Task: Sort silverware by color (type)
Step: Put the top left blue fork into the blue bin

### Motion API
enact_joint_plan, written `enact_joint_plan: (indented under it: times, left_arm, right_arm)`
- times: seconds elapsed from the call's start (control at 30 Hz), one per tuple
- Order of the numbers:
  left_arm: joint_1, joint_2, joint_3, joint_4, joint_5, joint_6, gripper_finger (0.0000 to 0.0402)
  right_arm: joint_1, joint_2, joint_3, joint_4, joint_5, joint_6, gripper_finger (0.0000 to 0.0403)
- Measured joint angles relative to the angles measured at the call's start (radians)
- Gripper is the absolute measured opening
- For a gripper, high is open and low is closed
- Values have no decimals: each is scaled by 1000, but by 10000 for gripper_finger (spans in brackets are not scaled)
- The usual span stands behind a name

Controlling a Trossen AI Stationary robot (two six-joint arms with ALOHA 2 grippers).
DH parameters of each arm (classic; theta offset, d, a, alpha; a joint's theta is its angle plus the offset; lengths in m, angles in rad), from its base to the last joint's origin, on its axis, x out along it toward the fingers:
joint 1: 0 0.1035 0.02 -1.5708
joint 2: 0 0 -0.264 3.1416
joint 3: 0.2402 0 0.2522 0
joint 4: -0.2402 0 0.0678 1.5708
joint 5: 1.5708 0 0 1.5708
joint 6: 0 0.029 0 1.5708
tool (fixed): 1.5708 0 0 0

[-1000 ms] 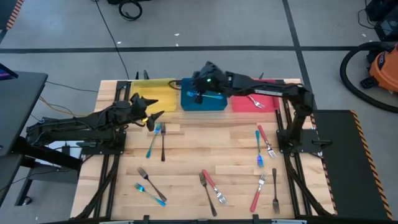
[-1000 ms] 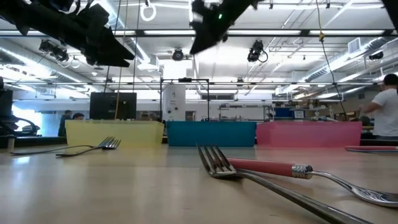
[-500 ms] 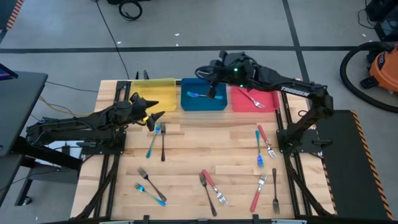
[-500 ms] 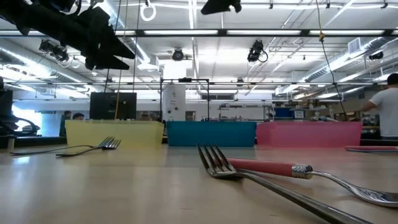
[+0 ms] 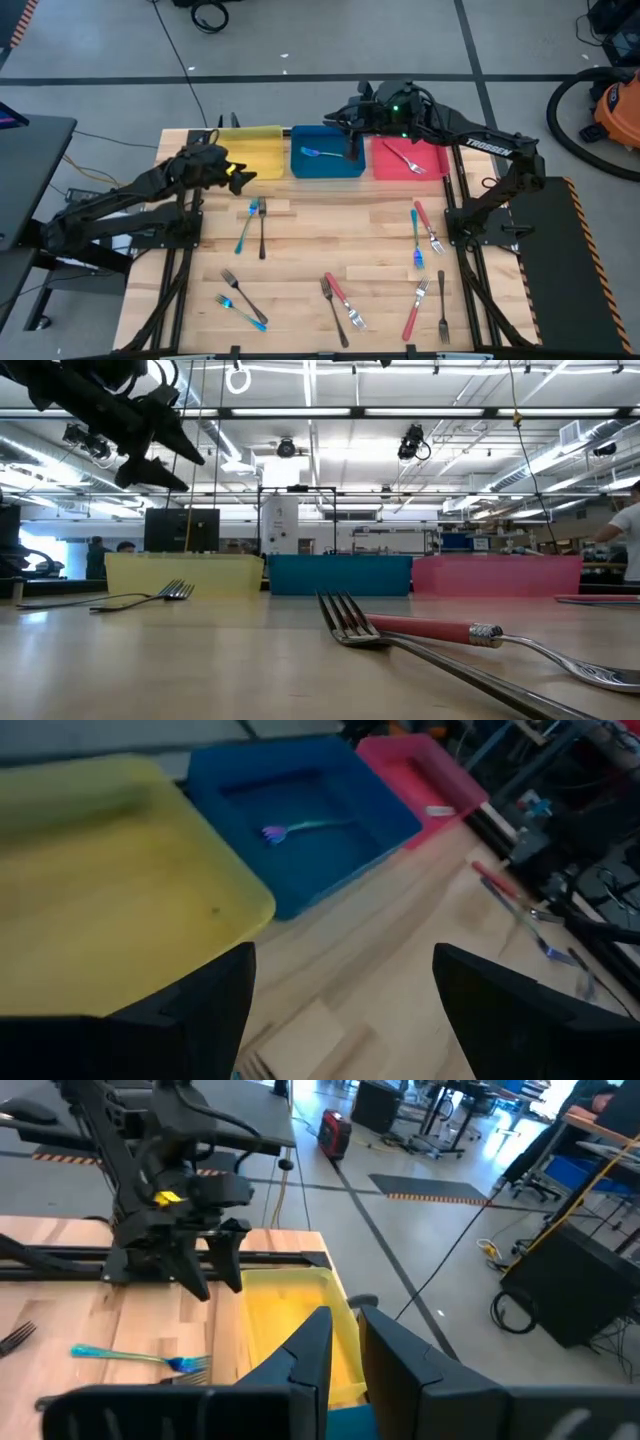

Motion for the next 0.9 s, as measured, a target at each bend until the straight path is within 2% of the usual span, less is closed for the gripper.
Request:
enact_joint_plan:
  times: [0.13, 0.3, 0.43, 0.9]
  left_arm:
    - [82, 9, 1, -72, 128, -7, 306]
    - [141, 73, 1, -145, 162, -26, 306]
    - [138, 152, -5, -150, 225, -28, 306]
    - [124, 350, -6, -147, 191, 59, 306]
  right_arm:
    - [0, 0, 0, 4, 0, -1, 64]
    - [0, 0, 0, 3, 1, 0, 64]
    - [0, 0, 0, -15, 3, 0, 64]
    - [0, 0, -1, -102, 3, 0, 64]
